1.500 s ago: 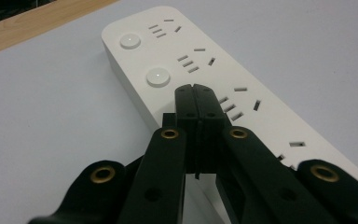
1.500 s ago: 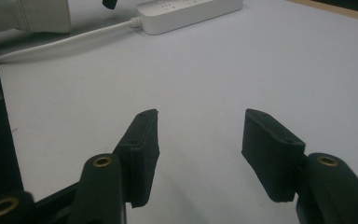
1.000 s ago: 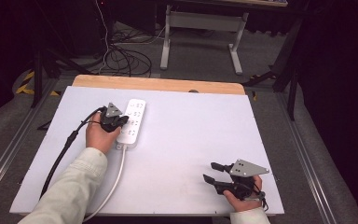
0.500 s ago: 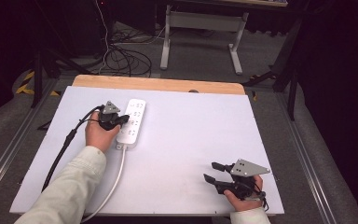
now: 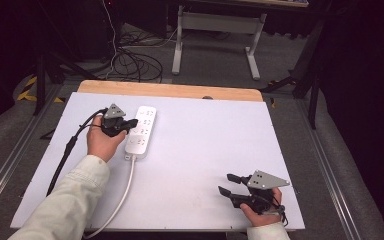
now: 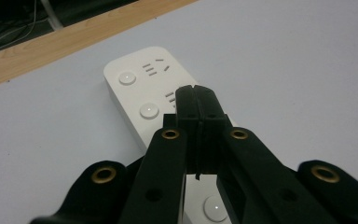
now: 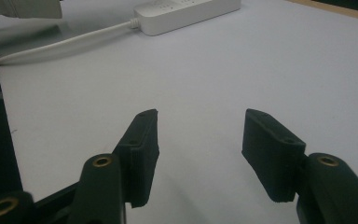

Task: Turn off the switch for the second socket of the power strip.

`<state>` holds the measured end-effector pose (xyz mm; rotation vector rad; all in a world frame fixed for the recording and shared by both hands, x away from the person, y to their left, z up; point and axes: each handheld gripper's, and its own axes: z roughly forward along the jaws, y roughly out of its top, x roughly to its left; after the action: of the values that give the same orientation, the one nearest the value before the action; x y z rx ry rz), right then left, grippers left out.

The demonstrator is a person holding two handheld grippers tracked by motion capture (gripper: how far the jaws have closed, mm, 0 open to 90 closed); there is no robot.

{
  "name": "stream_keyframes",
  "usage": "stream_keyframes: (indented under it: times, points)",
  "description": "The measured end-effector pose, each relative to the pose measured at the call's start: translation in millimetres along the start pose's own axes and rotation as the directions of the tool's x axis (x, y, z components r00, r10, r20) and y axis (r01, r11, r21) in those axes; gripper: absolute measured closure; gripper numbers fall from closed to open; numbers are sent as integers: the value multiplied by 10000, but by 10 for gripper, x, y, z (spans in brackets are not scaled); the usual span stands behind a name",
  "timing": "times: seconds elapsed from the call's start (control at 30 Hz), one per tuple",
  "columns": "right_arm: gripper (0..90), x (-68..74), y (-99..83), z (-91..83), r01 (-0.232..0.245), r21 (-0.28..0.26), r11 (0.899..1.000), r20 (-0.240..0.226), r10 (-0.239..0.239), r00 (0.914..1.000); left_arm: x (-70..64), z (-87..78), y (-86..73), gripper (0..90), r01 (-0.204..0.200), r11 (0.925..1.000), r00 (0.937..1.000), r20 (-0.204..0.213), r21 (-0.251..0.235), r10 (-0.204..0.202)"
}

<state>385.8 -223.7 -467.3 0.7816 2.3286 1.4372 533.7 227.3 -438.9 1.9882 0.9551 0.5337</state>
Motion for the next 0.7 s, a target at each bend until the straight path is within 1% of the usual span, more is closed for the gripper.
stream_keyframes:
  times: [0.1, 0.13, 0.17, 0.2, 0.27, 0.37, 0.4, 0.43, 0.5, 0.53, 0.6, 0.7]
  points:
    - [465, 1, 1, 2, 13, 18, 10000, -1, -13, 10000, -13, -30, 22, 900, -54, 10000, 10000, 23, -54, 54]
    - [465, 0, 1, 1, 17, 16, 10000, 10, -17, 10000, -25, -58, 41, 900, -33, 9999, 10000, 56, -141, 34]
    - [465, 0, 1, 1, 19, 19, 10000, 13, -19, 10000, -25, -71, 50, 900, -121, 9998, 9999, 26, -160, 121]
    - [465, 1, 1, 1, 21, 17, 10000, 14, -22, 10000, -36, -80, 55, 900, -83, 9998, 9999, 119, -156, 85]
    - [465, 3, 1, 1, 7, 9, 10000, 13, -7, 10000, -42, -86, 58, 900, -120, 9998, 9998, 134, -175, 122]
    - [465, 4, 2, 2, 8, 24, 10000, 10, -8, 10000, -45, -92, 58, 900, -206, 9997, 9998, 69, -99, 206]
    - [465, 4, 2, 2, 6, 19, 10000, 9, -6, 10000, -36, -104, 55, 899, -250, 9997, 9997, -17, -73, 250]
    - [465, 4, 2, 2, 14, 14, 10000, 15, -14, 10000, -40, -109, 56, 896, -186, 9998, 9998, 88, -92, 187]
    - [465, 3, 2, 2, 8, 22, 10000, 12, -8, 10000, -54, -126, 66, 765, 0, 9998, 9999, 141, -216, 3]
    - [465, 3, 2, 2, 25, 26, 10000, 26, -25, 10000, -59, -150, 77, 739, -35, 9996, 9998, 213, -296, 41]
    - [465, 2, 2, 0, 23, 6, 10000, 61, -23, 10000, -81, -194, 93, 688, -69, 9991, 9999, 149, -429, 75]
    - [461, -1, 3, -6, -2, -19, 10000, 104, 2, 9999, -102, -234, 103, 578, -67, 9988, 9998, 174, -481, 76]
